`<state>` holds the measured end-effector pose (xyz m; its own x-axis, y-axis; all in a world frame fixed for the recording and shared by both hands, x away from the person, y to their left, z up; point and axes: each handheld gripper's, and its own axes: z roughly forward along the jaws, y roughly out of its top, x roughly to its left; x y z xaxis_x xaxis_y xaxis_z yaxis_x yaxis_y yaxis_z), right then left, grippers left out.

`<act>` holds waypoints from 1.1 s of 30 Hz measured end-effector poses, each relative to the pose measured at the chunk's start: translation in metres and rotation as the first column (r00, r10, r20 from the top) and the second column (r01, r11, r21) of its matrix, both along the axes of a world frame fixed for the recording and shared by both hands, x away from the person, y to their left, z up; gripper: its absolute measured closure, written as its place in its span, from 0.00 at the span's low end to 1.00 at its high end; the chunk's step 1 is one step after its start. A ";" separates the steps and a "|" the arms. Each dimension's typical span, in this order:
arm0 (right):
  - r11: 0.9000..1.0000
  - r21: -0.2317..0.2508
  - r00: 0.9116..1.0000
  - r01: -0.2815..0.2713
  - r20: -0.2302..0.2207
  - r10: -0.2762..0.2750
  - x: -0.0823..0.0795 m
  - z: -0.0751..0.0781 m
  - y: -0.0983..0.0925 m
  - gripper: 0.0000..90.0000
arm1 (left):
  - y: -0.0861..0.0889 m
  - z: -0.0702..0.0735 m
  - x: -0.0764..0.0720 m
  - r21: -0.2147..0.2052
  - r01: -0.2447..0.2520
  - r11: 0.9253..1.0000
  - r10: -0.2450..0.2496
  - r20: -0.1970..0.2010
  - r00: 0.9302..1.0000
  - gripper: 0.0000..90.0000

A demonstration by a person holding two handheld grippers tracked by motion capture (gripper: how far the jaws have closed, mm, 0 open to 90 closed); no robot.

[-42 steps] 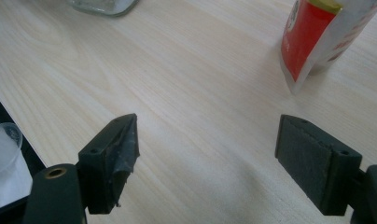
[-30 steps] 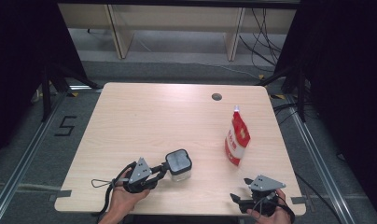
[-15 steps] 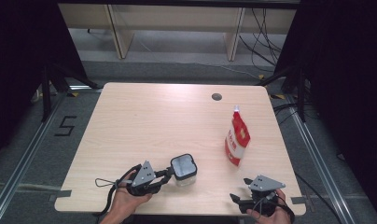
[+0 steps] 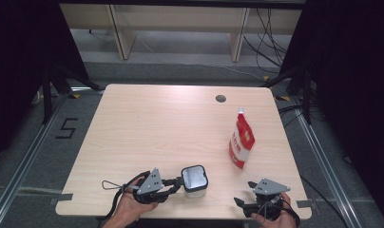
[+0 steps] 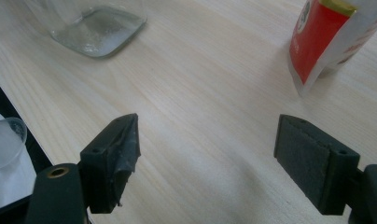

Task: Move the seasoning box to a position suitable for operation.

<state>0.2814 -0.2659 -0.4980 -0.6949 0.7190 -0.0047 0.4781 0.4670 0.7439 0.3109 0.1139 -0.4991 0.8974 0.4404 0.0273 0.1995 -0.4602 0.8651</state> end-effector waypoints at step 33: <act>1.000 0.001 1.000 -0.004 0.006 0.004 0.000 -0.001 -0.002 0.26 | 0.012 0.008 0.004 -0.083 -0.060 0.995 0.053 -0.080 0.995 0.41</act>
